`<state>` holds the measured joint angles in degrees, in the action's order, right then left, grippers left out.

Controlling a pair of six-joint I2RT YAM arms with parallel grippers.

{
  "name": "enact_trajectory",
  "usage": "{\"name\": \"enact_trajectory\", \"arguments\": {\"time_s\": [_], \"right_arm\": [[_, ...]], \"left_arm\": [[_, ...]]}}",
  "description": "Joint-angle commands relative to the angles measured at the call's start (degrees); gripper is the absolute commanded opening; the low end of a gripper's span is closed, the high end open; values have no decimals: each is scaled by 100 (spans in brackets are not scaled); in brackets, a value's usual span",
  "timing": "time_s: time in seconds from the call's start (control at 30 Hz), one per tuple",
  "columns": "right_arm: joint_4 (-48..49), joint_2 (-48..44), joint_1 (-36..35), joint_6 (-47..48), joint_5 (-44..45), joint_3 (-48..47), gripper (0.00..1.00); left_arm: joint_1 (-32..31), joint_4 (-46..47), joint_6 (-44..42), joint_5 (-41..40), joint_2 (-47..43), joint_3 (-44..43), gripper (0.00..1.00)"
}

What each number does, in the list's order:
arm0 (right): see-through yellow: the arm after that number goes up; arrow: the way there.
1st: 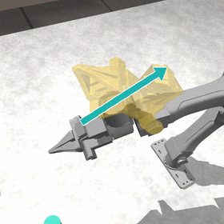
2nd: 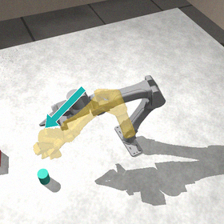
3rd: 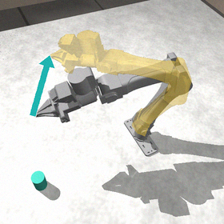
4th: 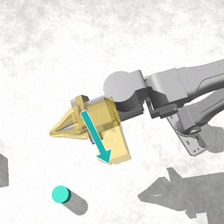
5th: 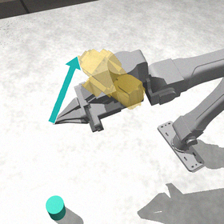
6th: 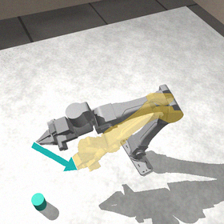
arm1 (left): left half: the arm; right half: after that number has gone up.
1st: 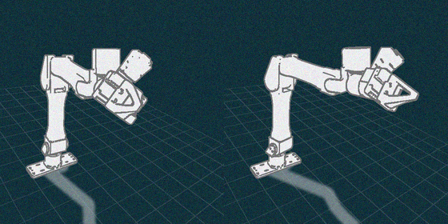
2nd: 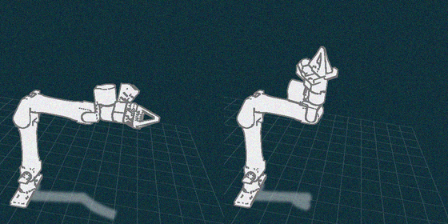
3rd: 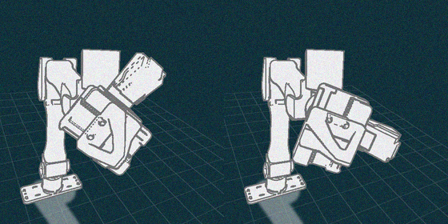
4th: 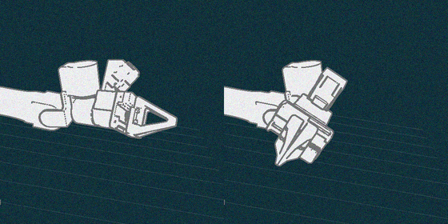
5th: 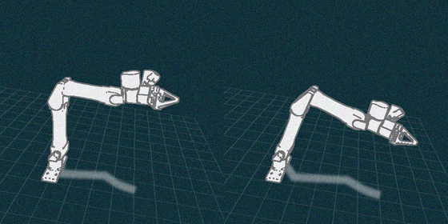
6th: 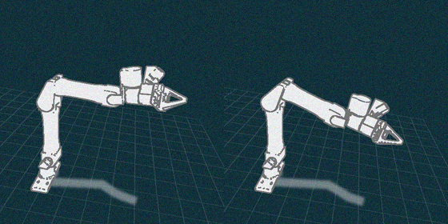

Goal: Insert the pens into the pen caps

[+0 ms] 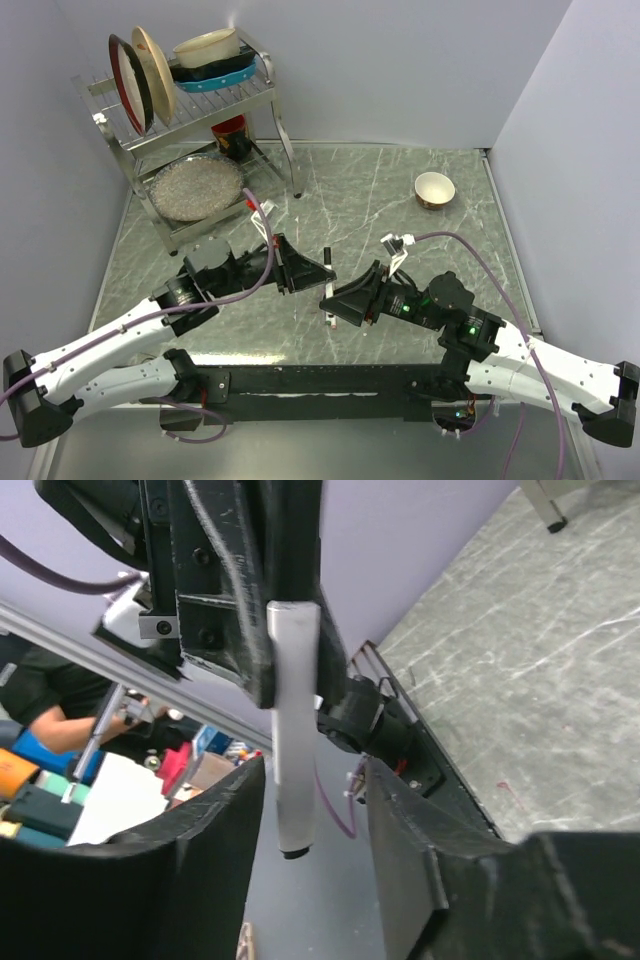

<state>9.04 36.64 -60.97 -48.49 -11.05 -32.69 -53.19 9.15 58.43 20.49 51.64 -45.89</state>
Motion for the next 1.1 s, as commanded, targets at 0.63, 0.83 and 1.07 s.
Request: {"name": "enact_trajectory", "arguments": {"time_s": [0.63, 0.83, 1.07], "right_arm": [[740, 150, -29, -135, -152, -177, 0], [643, -17, -38, -11, -292, -238, 0], [731, 53, -47, 7, -609, -300, 0]], "left_arm": [[-157, 448, 55, -107, -162, -95, 11], [-157, 53, -262, -370, -303, -350, 55], [-165, -176, -482, -555, -268, -579, 63]]}}
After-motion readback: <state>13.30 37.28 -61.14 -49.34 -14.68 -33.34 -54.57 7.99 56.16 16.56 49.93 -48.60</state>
